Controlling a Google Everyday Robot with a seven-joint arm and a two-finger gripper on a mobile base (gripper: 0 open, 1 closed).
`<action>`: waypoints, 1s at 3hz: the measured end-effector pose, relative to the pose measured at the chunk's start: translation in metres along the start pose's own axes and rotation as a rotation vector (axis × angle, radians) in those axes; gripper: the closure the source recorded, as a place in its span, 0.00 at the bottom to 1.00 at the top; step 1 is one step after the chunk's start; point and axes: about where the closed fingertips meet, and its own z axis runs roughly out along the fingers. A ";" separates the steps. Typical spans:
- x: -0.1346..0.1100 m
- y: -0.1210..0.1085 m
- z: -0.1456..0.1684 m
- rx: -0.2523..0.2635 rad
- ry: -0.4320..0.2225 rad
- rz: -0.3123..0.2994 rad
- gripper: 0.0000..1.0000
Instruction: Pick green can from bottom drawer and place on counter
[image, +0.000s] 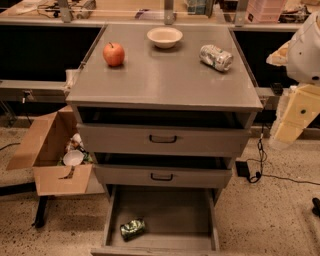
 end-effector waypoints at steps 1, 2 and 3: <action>0.000 0.000 0.000 0.000 0.000 0.000 0.00; 0.000 0.010 0.032 -0.025 -0.013 -0.020 0.00; -0.009 0.051 0.128 -0.104 -0.082 -0.067 0.00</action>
Offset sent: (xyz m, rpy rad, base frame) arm -0.0006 0.0279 -0.1501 0.0517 0.0944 0.1212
